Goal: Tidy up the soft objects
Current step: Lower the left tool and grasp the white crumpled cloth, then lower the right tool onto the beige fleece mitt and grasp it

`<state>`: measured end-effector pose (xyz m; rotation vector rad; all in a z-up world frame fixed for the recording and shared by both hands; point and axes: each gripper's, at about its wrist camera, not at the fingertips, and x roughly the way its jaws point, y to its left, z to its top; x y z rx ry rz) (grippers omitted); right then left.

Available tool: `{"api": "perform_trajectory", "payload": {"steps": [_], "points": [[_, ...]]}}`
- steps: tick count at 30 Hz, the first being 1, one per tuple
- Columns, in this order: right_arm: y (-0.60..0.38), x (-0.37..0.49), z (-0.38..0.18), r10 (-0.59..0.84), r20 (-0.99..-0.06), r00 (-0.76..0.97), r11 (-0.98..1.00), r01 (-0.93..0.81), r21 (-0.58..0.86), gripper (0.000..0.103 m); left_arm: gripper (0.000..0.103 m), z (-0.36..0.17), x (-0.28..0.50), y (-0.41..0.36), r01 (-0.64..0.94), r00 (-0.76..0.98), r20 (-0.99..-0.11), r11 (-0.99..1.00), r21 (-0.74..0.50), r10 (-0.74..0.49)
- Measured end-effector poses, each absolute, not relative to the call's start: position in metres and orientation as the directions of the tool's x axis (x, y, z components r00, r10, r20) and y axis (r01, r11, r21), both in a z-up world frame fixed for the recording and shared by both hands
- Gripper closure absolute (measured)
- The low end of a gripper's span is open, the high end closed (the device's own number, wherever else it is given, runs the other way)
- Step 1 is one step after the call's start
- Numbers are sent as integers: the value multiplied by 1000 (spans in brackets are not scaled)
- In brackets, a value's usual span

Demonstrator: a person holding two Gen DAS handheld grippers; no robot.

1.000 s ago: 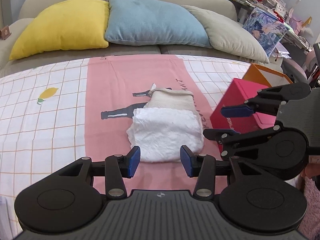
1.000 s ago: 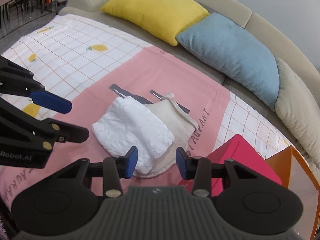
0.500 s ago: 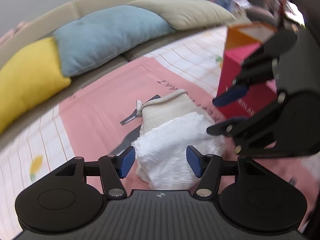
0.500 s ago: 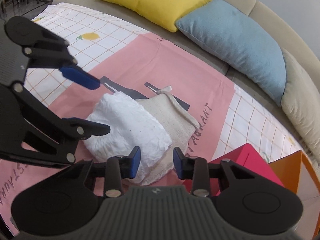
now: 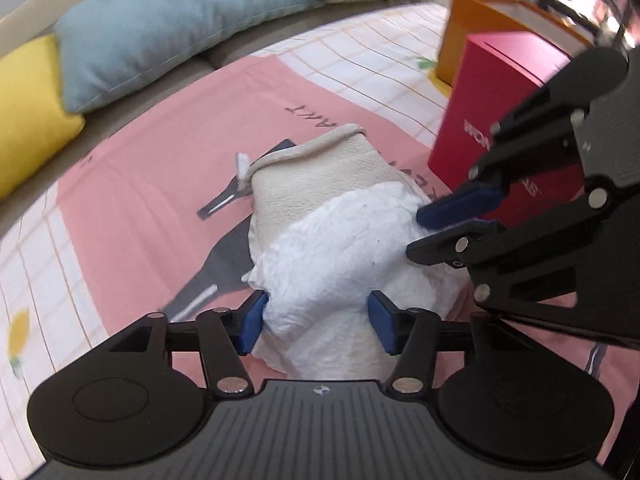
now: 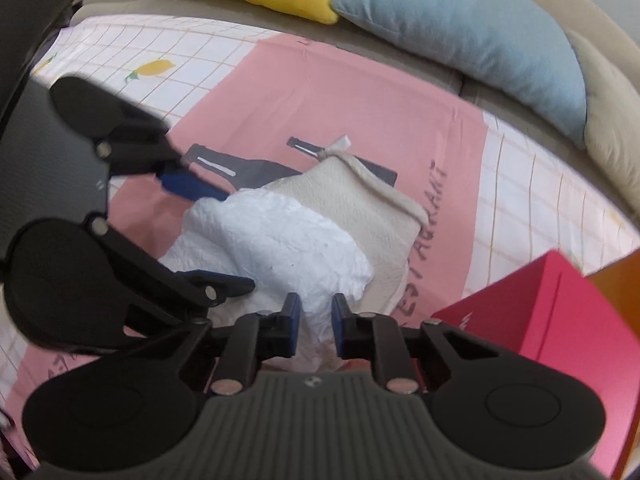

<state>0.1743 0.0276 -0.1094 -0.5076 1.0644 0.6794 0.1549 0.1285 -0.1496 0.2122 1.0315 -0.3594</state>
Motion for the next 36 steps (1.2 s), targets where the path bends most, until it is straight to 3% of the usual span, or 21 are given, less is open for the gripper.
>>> {"api": "perform_trajectory", "payload": {"steps": [1,3,6,12,17,19,24,28,33,35,36], "points": [[28,174,-110,263,-910,321,691,-721,-55,89,48,-149,153,128,368,469,-863,930,0,-185],[28,173,-111,268,-912,312,686,-726,-47,88,74,-146,147,126,315,498,-853,949,13,-154],[28,171,-112,285,-907,311,682,-731,-37,87,85,-141,136,123,250,521,-843,968,-2,-136],[17,156,-99,359,-875,325,688,-726,13,82,89,-126,106,134,45,577,-813,997,-62,-77],[11,136,-90,410,-837,362,684,-729,19,59,89,-111,74,149,-165,590,-805,985,-39,67],[15,131,-93,398,-832,386,691,-723,-4,37,89,-109,62,156,-256,581,-802,967,-16,140],[26,134,-109,374,-839,395,740,-673,13,23,89,-114,50,173,-385,550,-809,922,-25,208],[33,140,-124,343,-844,412,784,-620,16,19,89,-112,52,172,-373,557,-806,928,-29,199],[34,148,-143,301,-883,360,817,-574,44,22,88,-112,58,169,-368,563,-806,929,-46,183],[35,145,-143,303,-878,371,802,-597,25,27,88,-113,58,166,-363,567,-805,930,-54,174],[35,143,-142,315,-874,369,794,-608,30,38,88,-113,58,164,-358,568,-805,932,-56,170]]}}
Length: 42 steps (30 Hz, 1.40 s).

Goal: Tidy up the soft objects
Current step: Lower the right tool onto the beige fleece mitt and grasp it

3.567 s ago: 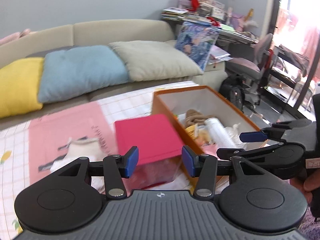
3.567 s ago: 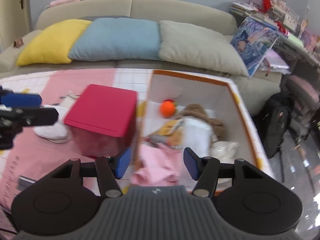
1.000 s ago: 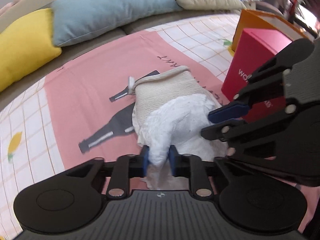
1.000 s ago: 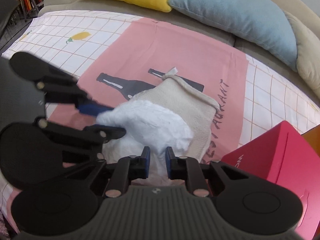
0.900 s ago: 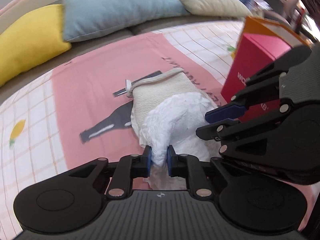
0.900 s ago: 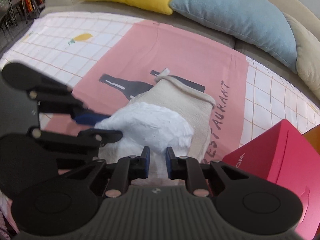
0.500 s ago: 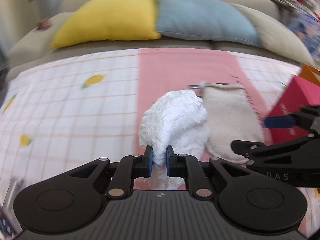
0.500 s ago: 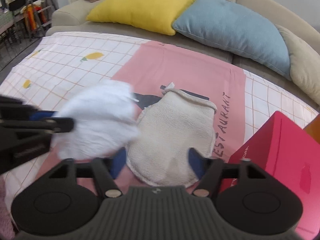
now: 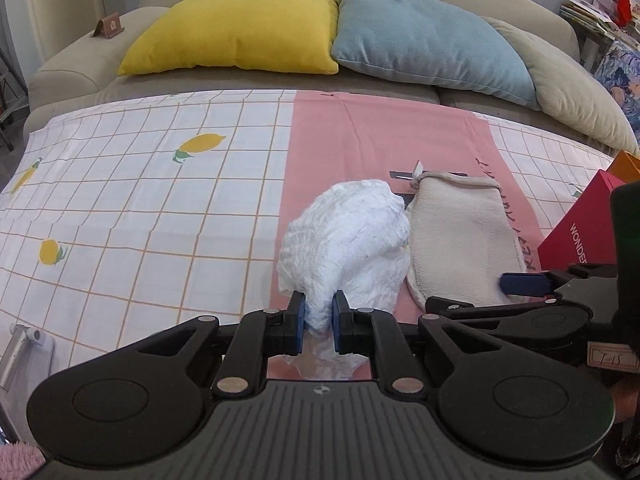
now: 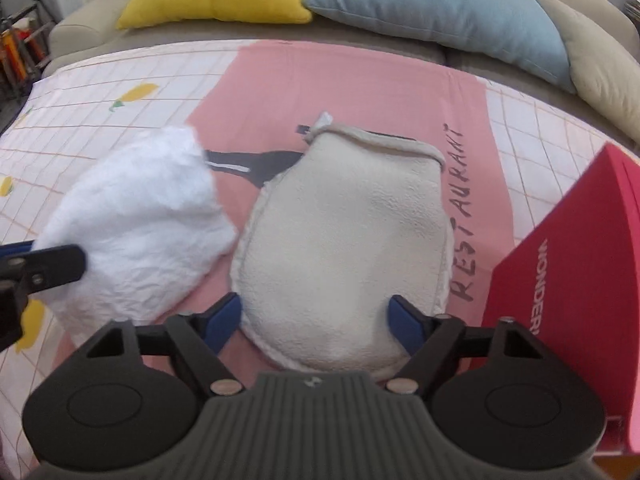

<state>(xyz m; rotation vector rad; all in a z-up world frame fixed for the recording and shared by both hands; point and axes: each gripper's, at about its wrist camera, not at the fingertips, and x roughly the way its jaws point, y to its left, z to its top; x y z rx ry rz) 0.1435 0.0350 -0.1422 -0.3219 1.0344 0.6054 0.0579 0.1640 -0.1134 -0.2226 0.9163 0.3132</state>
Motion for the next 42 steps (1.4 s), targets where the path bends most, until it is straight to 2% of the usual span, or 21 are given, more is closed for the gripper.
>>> {"api": "perform_trajectory", "payload": {"steps": [1,3,10,13,18,26,29,32,33,34,36,37,38,42], "points": [[36,142,-141,325,-871,369,782,-623,27,54,88,-114,57,162,-354,569,-805,934,-55,168],[38,142,-138,321,-874,366,770,-638,16,72,88,-115,56,160,-352,566,-808,934,-56,165],[38,150,-136,305,-885,351,746,-666,-7,97,88,-112,54,159,-354,567,-808,933,-62,161],[39,140,-129,305,-877,372,712,-701,-50,102,88,-106,52,157,-352,574,-803,934,-66,159],[22,109,-105,386,-853,351,644,-765,-24,102,88,-99,46,151,-345,564,-812,936,-68,149],[-38,69,-92,409,-888,211,604,-792,90,102,88,-101,17,115,-245,526,-850,961,-129,20],[-53,53,-100,364,-900,242,604,-797,29,100,88,-107,8,100,-219,503,-864,966,-136,-8],[-61,43,-107,343,-900,268,614,-790,-1,97,88,-110,7,95,-214,493,-870,968,-135,-12],[-63,42,-108,347,-896,277,631,-776,5,84,88,-110,7,95,-214,495,-869,967,-137,-13],[-63,43,-108,353,-891,284,646,-763,13,50,88,-109,7,96,-214,497,-868,967,-136,-12],[-66,42,-104,374,-865,335,673,-740,5,11,88,-109,7,97,-222,497,-868,966,-135,-7],[-67,42,-103,387,-846,366,684,-730,-3,5,88,-110,7,98,-227,495,-869,964,-137,-7],[-66,45,-103,389,-841,376,690,-724,-5,3,88,-111,6,98,-232,492,-870,963,-139,-7],[-64,59,-120,380,-860,339,724,-688,49,3,88,-115,6,97,-243,481,-877,960,-138,-4]]}}
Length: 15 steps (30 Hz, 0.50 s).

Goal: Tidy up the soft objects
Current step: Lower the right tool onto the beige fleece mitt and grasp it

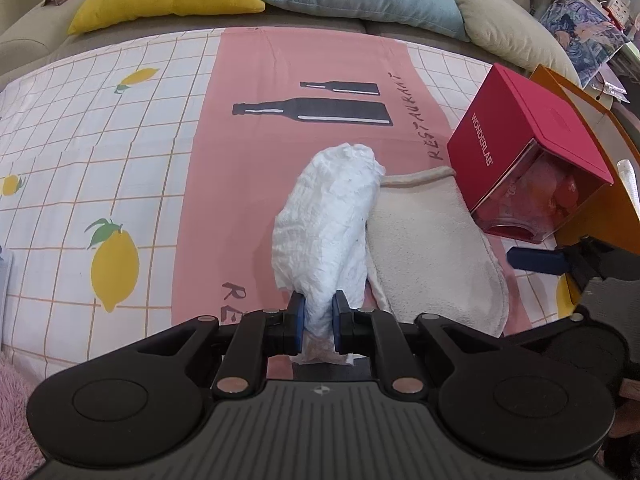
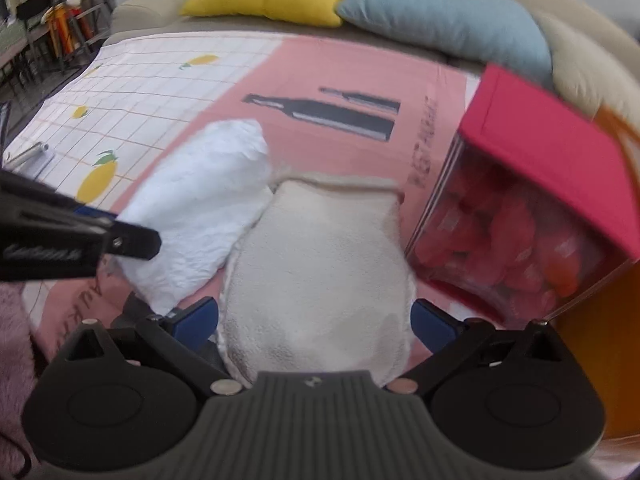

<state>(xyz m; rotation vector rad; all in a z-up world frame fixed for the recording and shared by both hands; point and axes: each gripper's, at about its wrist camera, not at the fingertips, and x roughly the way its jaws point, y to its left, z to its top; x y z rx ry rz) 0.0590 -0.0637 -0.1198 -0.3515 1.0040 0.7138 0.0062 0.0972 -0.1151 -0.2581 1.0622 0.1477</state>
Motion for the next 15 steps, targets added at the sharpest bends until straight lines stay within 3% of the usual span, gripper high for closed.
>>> {"api": "perform_trajectory", "payload": {"steps": [11,14,15], "points": [[-55,58,-141,307,-904,296,757,-653,43,3,88,-117,9,84,-198,473,-881,972,-124,-16],[-55,57,-140,315,-899,305,753,-657,41,12,88,-117,8,83,-194,471,-882,974,-119,-14],[-56,56,-137,319,-894,314,751,-659,36,21,88,-117,8,83,-194,471,-882,974,-118,-13]]}}
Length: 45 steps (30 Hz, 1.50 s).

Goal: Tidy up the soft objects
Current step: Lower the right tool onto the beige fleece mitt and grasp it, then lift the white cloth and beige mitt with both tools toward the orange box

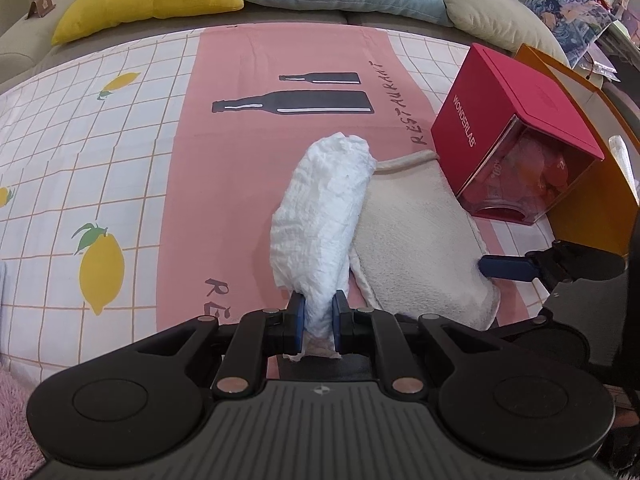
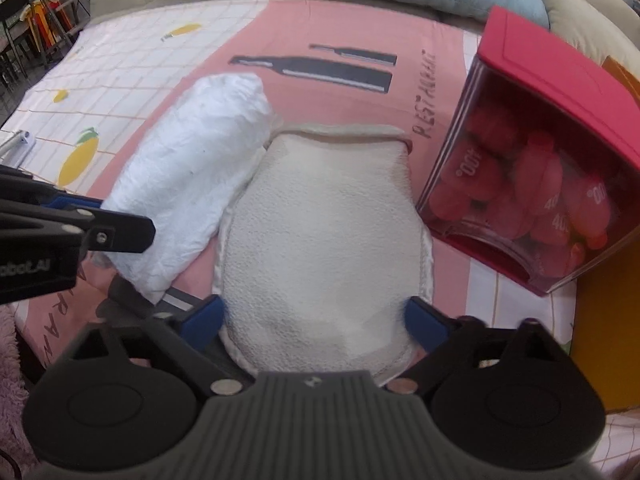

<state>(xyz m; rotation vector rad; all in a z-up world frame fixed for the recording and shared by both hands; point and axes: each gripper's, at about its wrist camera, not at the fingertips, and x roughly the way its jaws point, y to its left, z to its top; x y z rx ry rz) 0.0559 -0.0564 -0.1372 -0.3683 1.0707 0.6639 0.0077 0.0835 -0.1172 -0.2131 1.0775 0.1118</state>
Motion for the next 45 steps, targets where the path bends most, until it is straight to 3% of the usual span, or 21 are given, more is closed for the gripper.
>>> {"api": "perform_trajectory", "payload": {"steps": [3,6,10,13,25,36,45], "points": [[-57,55,-131,325,-889,323,737,-676,24,48,88,-118,8,83,-192,469,-883,975,-113,-10],[-58,56,-130,337,-886,319,726,-687,29,60,88,-118,8,81,-185,469,-883,977,-108,-9],[-59,56,-126,339,-887,312,714,-699,26,89,88,-117,8,79,-177,469,-883,979,-103,-8],[-59,58,-125,340,-889,306,711,-703,30,97,88,-116,7,79,-179,470,-883,979,-98,-3],[-77,44,-70,453,-818,354,700,-710,81,99,88,-77,-8,84,-241,555,-832,957,-161,-1],[-107,45,-3,517,-710,478,729,-681,72,99,89,-23,-14,89,-293,654,-751,946,-137,94],[-159,66,39,488,-640,594,805,-590,66,99,89,18,5,66,-214,750,-657,968,-130,78]]}}
